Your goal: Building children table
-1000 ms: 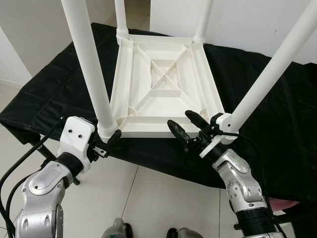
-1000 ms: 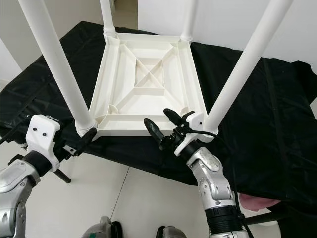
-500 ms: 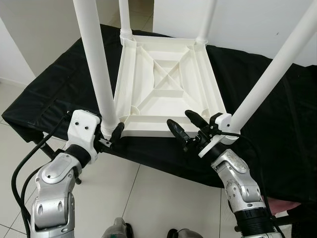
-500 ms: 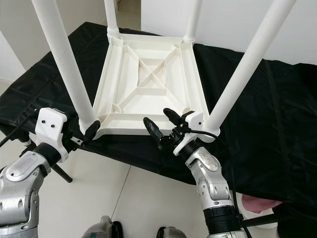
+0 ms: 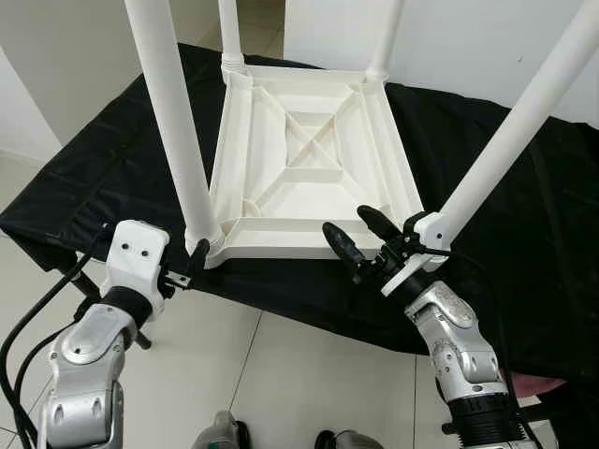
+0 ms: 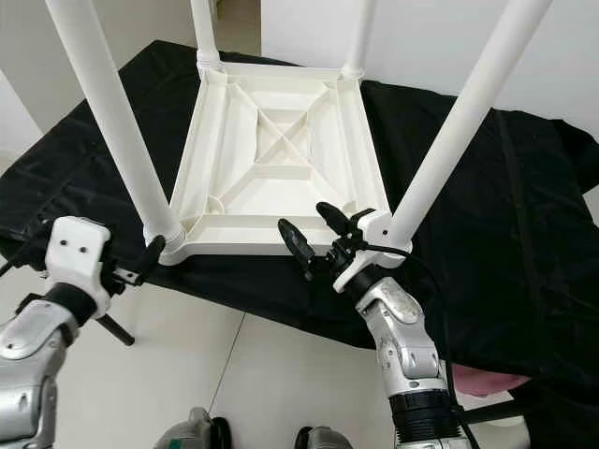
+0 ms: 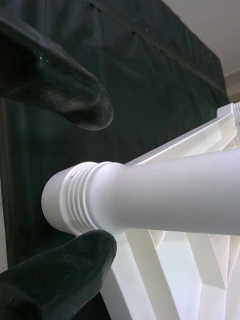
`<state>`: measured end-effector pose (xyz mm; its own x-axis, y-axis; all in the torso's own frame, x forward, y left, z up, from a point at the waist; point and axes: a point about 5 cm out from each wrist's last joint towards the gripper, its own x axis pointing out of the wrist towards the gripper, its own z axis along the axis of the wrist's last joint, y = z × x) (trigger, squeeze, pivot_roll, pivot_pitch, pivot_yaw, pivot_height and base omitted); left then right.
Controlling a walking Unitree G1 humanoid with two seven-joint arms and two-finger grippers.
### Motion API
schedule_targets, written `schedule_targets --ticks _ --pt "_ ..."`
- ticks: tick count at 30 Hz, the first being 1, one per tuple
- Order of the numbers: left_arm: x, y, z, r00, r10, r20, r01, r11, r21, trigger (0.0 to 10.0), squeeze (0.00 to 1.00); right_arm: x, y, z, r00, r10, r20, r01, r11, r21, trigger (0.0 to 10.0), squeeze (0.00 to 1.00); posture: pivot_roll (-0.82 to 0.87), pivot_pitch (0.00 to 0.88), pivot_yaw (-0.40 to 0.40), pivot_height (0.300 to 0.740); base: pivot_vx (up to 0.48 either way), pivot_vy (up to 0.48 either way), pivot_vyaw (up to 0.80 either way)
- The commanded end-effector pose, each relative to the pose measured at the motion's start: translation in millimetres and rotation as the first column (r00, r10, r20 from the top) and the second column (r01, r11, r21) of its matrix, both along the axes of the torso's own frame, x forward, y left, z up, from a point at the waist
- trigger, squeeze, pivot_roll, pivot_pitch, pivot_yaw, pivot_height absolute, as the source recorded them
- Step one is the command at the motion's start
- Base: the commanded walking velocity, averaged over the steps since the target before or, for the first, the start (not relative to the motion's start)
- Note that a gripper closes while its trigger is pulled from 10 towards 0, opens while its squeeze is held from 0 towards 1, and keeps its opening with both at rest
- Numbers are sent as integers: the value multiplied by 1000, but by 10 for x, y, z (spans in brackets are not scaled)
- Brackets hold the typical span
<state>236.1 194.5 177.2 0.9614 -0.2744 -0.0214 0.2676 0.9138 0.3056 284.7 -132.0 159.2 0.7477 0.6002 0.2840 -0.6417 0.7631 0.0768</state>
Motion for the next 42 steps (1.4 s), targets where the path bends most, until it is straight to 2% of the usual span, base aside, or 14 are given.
schedule_targets --ticks 1,4,9,11,13,15,21,24,27,30,31,35,39,42 --pt "-46 88 19 1000 -3 -5 4 999 46 10000 0 -1 -3 9 1000 2 8 -2 1000 -9 10000 0 29 103 -24 740 0 0 0" --pt "-52 210 39 1000 27 -1 -27 995 92 10000 0 10 13 14 1000 9 9 -9 1000 -10 10000 0 29 103 -24 740 0 0 0" --pt "-13 336 58 993 114 39 -117 988 102 10000 0 12 18 20 1000 10 10 -10 1000 -8 10000 0 32 106 -25 740 0 0 0" --pt "45 415 100 977 197 83 -204 976 81 10000 0 4 31 20 1000 10 9 -10 1000 -4 10000 0 29 106 -23 740 0 0 0" --pt "45 415 100 977 197 83 -204 976 81 10000 0 4 31 20 1000 10 9 -10 1000 -4 10000 0 29 106 -23 740 0 0 0" --pt "124 461 128 955 276 112 -281 959 29 10000 0 -4 36 23 1000 5 11 -5 1000 0 10000 0 20 105 -17 740 0 0 0" --pt "185 401 102 947 299 113 -299 954 -19 10000 0 -14 31 29 1000 -6 14 6 1000 5 10000 0 8 101 -9 740 0 0 0" --pt "268 285 40 941 324 97 -312 942 -122 10000 0 -29 22 36 999 -29 17 28 999 22 10000 0 -15 92 0 740 0 0 0" --pt "370 262 52 928 356 110 -333 925 -181 10000 0 -32 27 41 999 -41 19 41 999 31 10000 0 -30 84 9 740 0 0 0" --pt "411 264 61 923 367 117 -339 919 -203 10000 0 -32 30 43 999 -45 20 44 998 35 10000 0 -30 84 9 740 0 0 0" --pt "470 258 79 920 371 124 -339 914 -221 10000 0 -32 36 42 999 -47 17 46 998 41 10000 0 -32 83 10 740 0 0 0" --pt "586 234 105 920 365 139 -329 916 -228 10000 0 -57 58 30 999 -48 15 47 998 40 10000 0 -40 86 14 740 0 0 0" --pt "626 228 117 922 359 147 -323 920 -221 10000 0 -80 69 18 999 -48 12 47 998 41 10000 0 -52 89 24 740 0 0 0" --pt "571 268 108 929 340 147 -315 934 -170 10000 0 -146 49 -8 998 -62 3 62 997 37 10000 0 -64 93 35 740 0 0 0"
